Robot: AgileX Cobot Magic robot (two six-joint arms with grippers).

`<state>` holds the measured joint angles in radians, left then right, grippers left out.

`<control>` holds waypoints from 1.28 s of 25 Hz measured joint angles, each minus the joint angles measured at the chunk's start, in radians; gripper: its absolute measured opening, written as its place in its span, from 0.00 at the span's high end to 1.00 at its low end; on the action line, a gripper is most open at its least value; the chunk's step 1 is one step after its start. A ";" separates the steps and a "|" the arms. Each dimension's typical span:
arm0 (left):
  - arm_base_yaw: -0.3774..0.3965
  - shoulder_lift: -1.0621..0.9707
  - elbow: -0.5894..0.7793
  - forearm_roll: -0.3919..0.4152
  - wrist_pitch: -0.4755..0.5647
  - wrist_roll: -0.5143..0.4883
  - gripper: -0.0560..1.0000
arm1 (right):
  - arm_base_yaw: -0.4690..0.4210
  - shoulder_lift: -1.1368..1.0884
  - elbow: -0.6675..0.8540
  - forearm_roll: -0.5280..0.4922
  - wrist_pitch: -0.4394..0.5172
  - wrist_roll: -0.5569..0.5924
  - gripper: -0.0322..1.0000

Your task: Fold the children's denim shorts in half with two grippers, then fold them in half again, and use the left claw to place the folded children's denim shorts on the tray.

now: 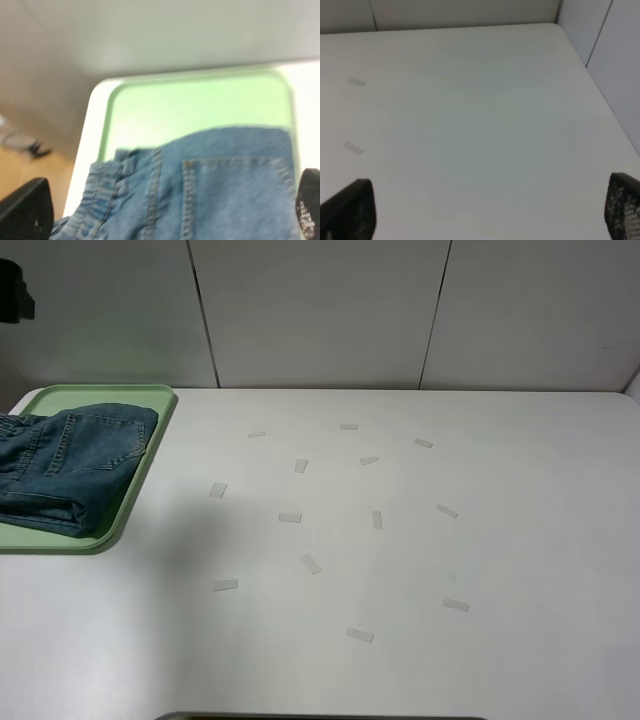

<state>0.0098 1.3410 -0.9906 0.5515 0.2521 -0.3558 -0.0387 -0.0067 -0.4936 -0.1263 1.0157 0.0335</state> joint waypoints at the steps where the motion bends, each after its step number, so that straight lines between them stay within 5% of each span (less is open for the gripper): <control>1: 0.000 -0.039 0.032 -0.017 -0.018 0.000 0.03 | 0.000 0.000 0.000 0.000 0.000 0.000 0.30; 12: 0.000 -0.605 0.355 -0.147 -0.010 0.000 0.03 | 0.000 0.000 0.000 0.000 0.000 0.000 0.30; 24: 0.000 -1.206 0.390 -0.213 0.465 0.056 0.03 | 0.000 0.000 0.000 0.000 0.000 0.000 0.30; 32: 0.000 -1.347 0.388 -0.387 0.731 0.163 0.03 | 0.000 0.000 0.000 0.000 0.000 0.000 0.30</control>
<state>0.0098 -0.0057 -0.6024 0.1641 0.9835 -0.1928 -0.0387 -0.0067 -0.4936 -0.1263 1.0157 0.0335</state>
